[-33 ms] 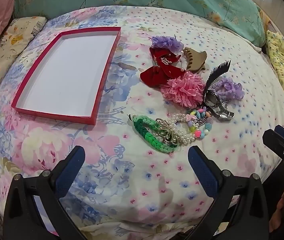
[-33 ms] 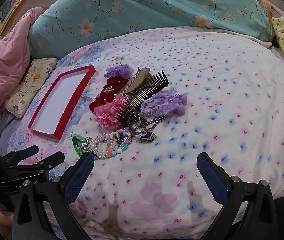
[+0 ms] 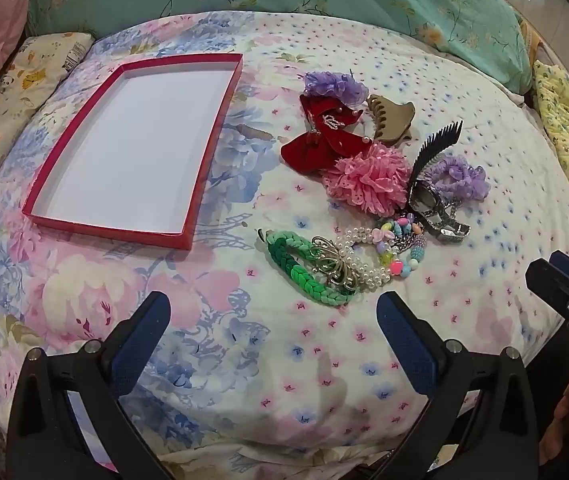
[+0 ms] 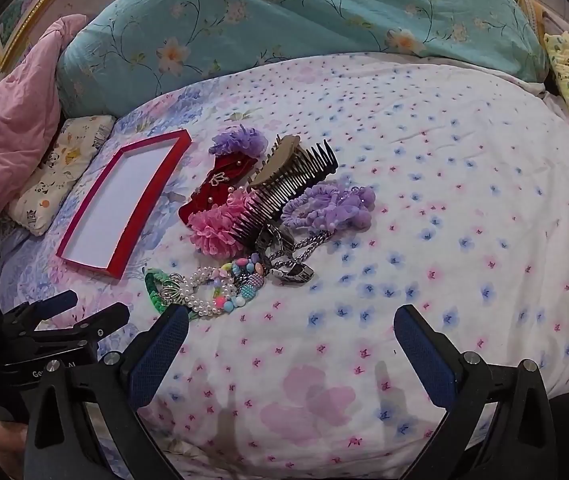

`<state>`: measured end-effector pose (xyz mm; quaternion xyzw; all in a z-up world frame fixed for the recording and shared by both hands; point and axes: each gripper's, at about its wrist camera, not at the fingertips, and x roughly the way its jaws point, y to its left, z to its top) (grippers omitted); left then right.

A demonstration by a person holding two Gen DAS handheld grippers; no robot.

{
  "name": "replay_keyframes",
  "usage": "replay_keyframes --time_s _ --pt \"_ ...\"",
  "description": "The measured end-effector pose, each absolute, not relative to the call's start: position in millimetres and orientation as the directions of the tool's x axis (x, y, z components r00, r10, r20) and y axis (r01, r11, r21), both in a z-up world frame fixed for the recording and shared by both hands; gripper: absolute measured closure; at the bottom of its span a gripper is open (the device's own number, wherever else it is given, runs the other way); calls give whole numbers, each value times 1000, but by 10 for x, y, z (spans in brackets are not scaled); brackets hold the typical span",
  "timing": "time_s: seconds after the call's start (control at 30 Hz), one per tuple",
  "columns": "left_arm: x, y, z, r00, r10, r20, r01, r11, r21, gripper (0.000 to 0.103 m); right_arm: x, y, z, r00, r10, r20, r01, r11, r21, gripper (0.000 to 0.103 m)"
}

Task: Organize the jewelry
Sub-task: 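Move both tools toward the pile of hair accessories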

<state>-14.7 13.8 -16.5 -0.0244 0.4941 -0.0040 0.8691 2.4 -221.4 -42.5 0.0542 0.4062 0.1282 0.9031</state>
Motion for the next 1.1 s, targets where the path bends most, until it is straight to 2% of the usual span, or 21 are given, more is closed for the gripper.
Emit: replay_keyframes --time_s 0.57,1.1 --pt "-123 146 -224 503 -33 -864 -22 998 -51 0 31 -2163 -466 635 274 -722 -186 962 202 0" --pt "-48 232 -285 474 -68 -878 -38 995 -97 0 111 -2196 -548 620 311 -720 -176 950 258 0"
